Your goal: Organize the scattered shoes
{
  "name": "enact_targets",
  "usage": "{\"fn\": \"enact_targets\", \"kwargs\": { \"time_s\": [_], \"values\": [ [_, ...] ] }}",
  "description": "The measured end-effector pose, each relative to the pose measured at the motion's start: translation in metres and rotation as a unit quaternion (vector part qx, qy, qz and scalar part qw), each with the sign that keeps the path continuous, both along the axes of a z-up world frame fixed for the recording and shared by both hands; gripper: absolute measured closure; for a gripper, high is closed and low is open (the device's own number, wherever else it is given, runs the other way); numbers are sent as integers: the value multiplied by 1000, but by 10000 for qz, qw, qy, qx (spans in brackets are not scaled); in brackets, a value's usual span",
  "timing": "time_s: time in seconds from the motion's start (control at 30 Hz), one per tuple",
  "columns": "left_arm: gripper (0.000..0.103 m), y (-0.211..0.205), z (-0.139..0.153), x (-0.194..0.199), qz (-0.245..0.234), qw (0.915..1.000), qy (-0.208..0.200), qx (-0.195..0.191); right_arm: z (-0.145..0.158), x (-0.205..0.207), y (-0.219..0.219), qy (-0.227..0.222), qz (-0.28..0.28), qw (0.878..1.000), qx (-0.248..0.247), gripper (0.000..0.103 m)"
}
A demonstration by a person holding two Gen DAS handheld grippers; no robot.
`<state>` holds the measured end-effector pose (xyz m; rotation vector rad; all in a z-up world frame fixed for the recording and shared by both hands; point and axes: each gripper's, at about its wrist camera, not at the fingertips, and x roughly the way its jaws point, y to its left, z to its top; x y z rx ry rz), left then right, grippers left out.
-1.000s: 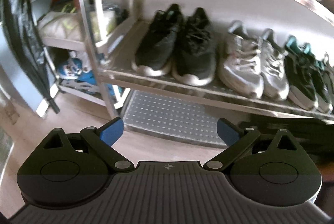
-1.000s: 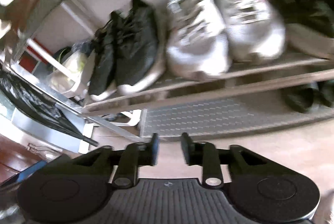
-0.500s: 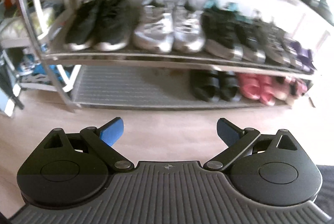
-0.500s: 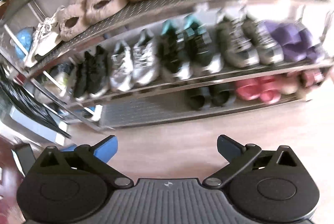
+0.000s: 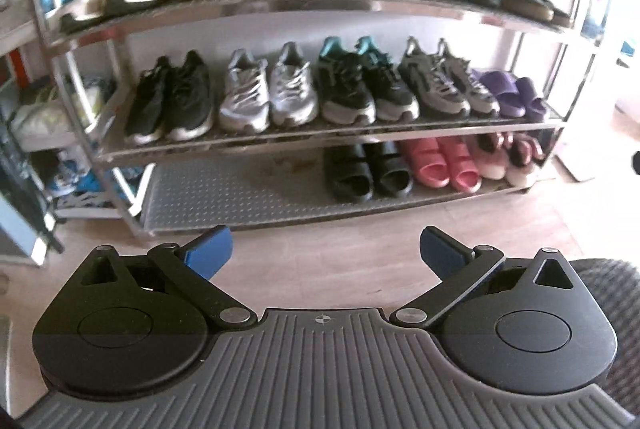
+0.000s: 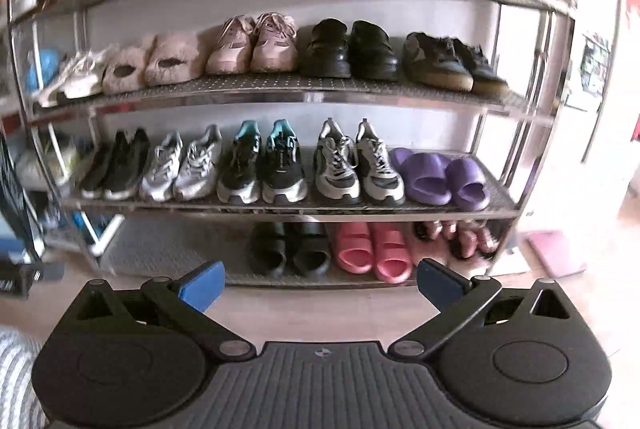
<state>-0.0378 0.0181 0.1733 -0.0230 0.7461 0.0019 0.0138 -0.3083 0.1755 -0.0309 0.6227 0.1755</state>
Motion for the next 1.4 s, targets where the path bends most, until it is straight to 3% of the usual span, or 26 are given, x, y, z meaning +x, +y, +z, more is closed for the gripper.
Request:
{"fn": "enact_targets", "kwargs": {
  "time_s": [0.07,0.23,0.33,0.47,0.7,1.3,1.4],
  "values": [
    [1,1,-12,-3,72,10000,68,7,-23,6,3,40,11,10000,70,1],
    [1,-2,-34,7,247,9990,352,152,-48,19,19,253,-21,9990,-373,1],
    [0,-12,-37,10,155,9988,295,346,-50,27,19,545,-120,9982,-219,1],
    [0,-21,-40,10,-13,9989,233,418,-50,27,12,576,-265,9980,-59,1],
    [1,-20,-41,10,135,9991,231,330,-49,13,20,389,-518,9967,-484,1],
    [1,-22,-41,9,98,9985,297,448,-55,2,24,429,-582,9951,-673,1],
    [1,-22,-41,8,88,9986,294,427,-60,15,21,439,-524,9952,-699,1]
  ]
}}
